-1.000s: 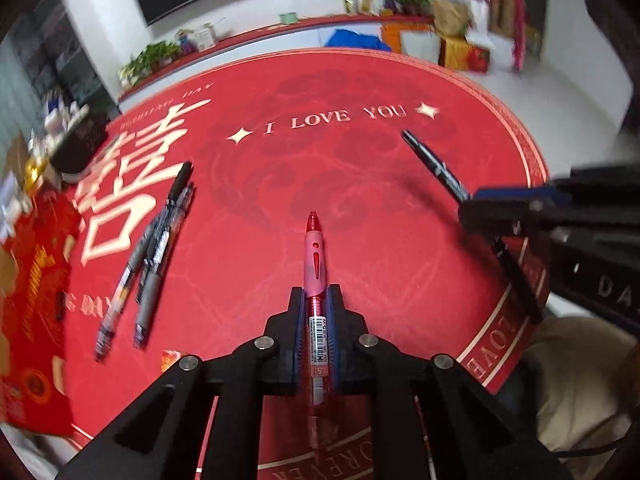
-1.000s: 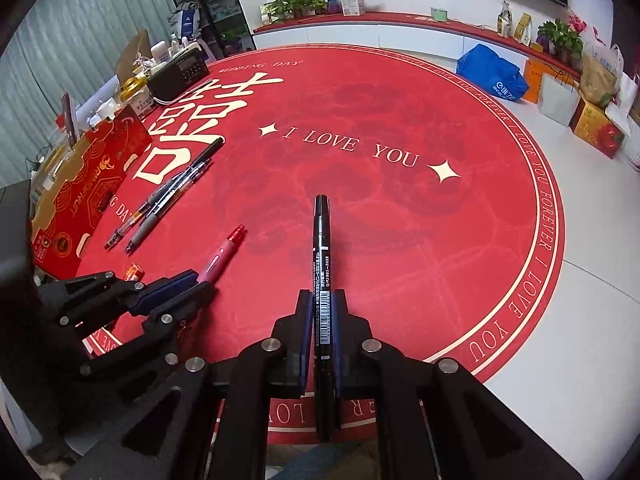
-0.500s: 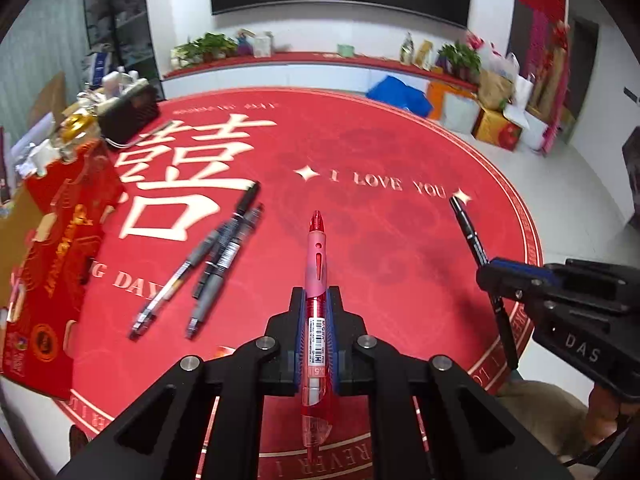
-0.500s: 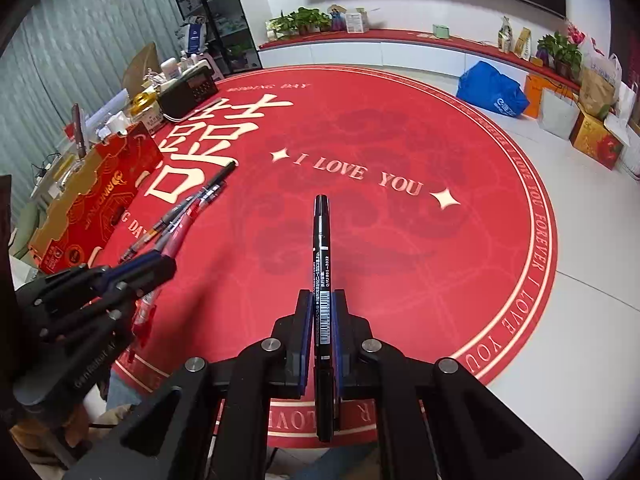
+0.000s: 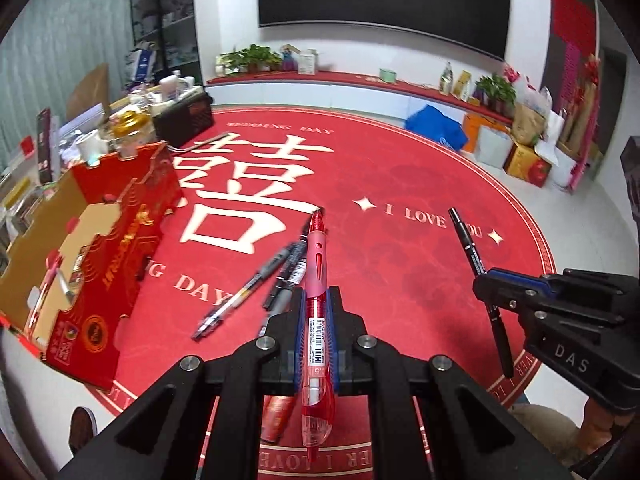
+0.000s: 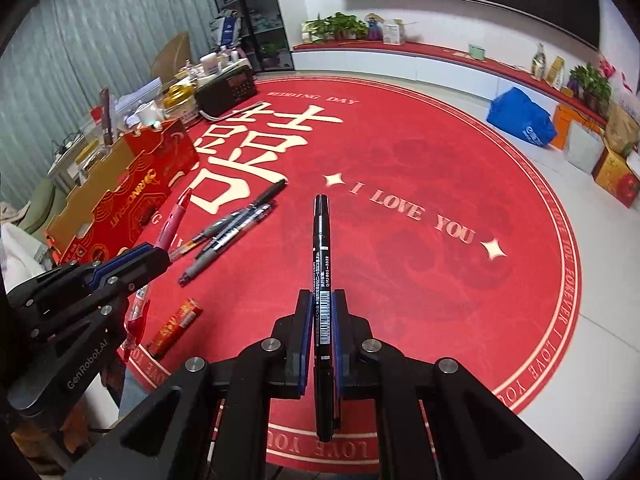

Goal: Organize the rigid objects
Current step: 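Lift both pens and carry them over the cardboard box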

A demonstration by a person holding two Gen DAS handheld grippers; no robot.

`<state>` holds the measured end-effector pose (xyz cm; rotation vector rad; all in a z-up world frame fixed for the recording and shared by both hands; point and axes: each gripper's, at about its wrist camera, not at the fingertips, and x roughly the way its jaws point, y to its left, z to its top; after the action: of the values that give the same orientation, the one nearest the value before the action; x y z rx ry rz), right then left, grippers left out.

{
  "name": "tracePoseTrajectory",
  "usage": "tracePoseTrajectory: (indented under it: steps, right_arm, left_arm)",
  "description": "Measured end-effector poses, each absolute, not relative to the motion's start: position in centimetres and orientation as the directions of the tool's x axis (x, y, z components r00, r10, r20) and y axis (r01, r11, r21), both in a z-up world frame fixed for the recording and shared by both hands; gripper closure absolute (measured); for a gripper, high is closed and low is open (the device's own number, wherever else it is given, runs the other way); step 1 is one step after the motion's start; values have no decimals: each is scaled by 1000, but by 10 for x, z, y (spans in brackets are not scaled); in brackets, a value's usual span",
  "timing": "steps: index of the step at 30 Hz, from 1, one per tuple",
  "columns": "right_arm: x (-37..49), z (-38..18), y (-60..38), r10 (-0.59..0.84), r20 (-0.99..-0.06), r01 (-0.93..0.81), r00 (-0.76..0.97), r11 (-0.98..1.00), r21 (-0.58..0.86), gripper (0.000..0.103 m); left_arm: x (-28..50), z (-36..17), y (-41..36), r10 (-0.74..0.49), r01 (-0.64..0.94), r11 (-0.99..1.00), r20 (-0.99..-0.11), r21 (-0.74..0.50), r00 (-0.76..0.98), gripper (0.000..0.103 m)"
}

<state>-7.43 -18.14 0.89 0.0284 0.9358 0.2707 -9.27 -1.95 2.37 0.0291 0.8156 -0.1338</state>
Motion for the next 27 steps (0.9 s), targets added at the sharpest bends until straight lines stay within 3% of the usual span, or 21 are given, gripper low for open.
tracePoseTrajectory:
  steps: [10, 27]
  right_arm:
    - [-57, 28, -122, 294, -776, -343, 557, 933, 108, 93]
    - [-27, 63, 10, 466, -723, -569, 510, 813, 122, 93]
  left_arm:
    - [-97, 47, 36, -29, -6, 999, -672, -50, 740, 93]
    - [-97, 72, 163, 226, -312, 949, -599, -41, 768, 93]
